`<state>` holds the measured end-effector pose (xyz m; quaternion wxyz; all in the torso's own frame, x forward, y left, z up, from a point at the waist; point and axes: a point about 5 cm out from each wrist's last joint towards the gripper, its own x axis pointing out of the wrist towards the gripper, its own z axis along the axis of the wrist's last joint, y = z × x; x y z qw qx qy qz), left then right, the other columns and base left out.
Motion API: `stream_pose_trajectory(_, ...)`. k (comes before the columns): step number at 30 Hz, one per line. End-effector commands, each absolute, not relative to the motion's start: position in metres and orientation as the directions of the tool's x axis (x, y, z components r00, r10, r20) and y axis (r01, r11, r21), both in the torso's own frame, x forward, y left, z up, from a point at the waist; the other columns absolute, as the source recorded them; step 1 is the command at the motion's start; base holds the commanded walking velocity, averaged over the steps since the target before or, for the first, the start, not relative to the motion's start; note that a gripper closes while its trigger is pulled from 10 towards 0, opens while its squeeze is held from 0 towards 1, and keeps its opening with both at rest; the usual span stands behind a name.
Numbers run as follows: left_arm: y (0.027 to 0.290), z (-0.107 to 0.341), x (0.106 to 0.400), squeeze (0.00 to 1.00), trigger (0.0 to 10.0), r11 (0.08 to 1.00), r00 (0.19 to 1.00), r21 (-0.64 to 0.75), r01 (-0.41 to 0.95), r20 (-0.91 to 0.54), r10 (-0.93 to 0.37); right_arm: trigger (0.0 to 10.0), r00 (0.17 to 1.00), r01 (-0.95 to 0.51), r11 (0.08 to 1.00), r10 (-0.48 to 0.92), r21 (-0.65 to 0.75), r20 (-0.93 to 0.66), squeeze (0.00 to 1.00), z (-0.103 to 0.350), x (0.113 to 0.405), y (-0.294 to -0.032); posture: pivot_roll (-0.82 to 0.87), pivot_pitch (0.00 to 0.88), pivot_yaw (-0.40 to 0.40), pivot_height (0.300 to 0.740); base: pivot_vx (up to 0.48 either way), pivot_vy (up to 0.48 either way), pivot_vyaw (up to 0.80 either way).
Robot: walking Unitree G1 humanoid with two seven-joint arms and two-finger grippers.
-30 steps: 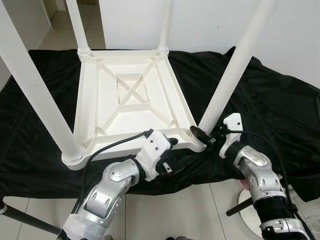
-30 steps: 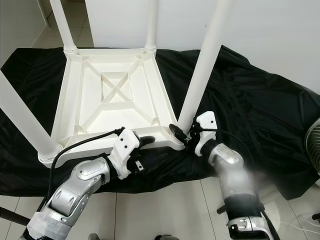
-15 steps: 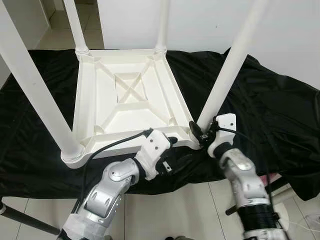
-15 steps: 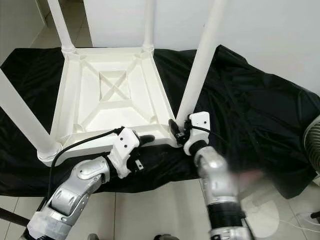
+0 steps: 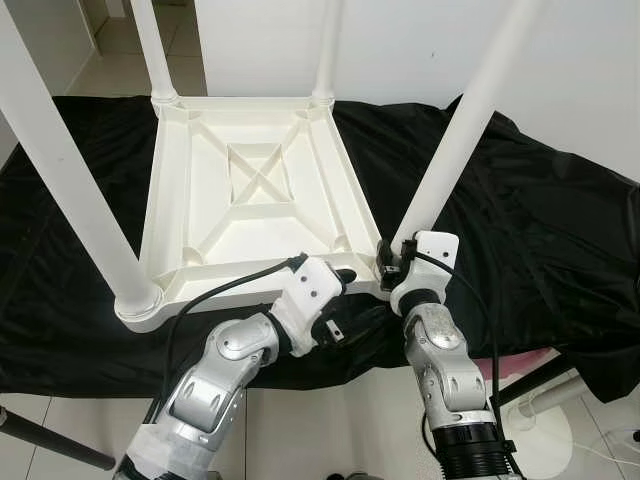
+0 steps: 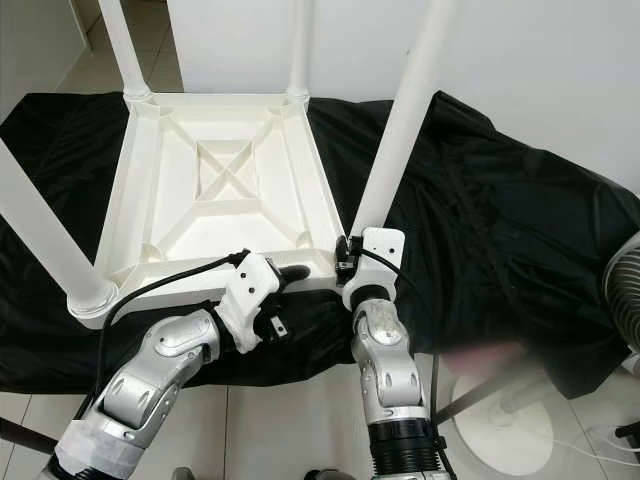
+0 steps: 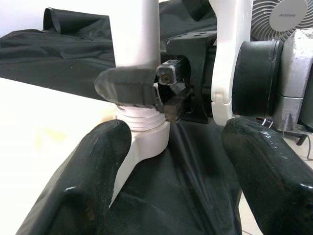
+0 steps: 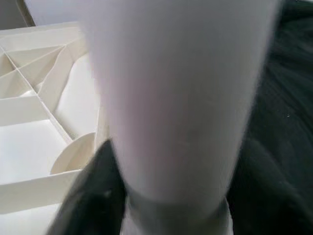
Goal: Building children table
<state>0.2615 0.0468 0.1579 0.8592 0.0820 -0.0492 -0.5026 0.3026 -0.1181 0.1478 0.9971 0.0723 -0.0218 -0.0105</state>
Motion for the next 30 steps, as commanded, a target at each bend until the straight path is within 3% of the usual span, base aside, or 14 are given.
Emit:
stream_pose_trajectory(1,0.047,0.155,0.264,0.00,10.0,0.530,0.538,0.188,0.827,0.009,-0.843,10.0,0.999,0.035,0.980,-0.035,0.197,-0.001,1.00,0.139,0.297,-0.114,-0.04,0.067,-0.068,0.740,0.000,0.000,0.00)
stream_pose_trajectory(9,0.049,0.155,0.263,0.00,10.0,0.535,0.543,0.195,0.822,0.015,-0.840,10.0,0.998,-0.022,0.979,0.009,0.203,0.064,1.00,0.147,0.295,-0.117,-0.04,0.063,-0.069,0.740,0.000,0.000,0.00)
stream_pose_trajectory(16,0.050,0.153,0.262,0.00,10.0,0.531,0.540,0.206,0.822,0.015,-0.842,10.0,0.988,-0.134,0.983,0.123,0.126,0.095,1.00,0.146,0.292,-0.136,-0.04,0.054,-0.070,0.740,0.000,0.000,0.00)
stream_pose_trajectory(17,0.050,0.153,0.262,0.00,10.0,0.531,0.540,0.207,0.822,0.016,-0.842,10.0,0.986,-0.148,0.982,0.138,0.117,0.093,0.69,0.144,0.292,-0.139,-0.04,0.053,-0.070,0.740,0.000,0.000,0.00)
stream_pose_trajectory(18,0.050,0.153,0.262,0.00,10.0,0.531,0.540,0.208,0.821,0.018,-0.842,10.0,0.983,-0.164,0.980,0.154,0.109,0.099,0.00,0.143,0.292,-0.141,-0.04,0.051,-0.072,0.740,0.000,0.000,0.00)
stream_pose_trajectory(30,0.053,0.152,0.266,0.00,10.0,0.579,0.581,0.185,0.794,0.050,-0.813,10.0,0.978,-0.158,0.984,0.144,0.082,0.149,0.00,0.132,0.285,-0.140,-0.04,0.066,-0.067,0.740,0.000,0.000,0.00)
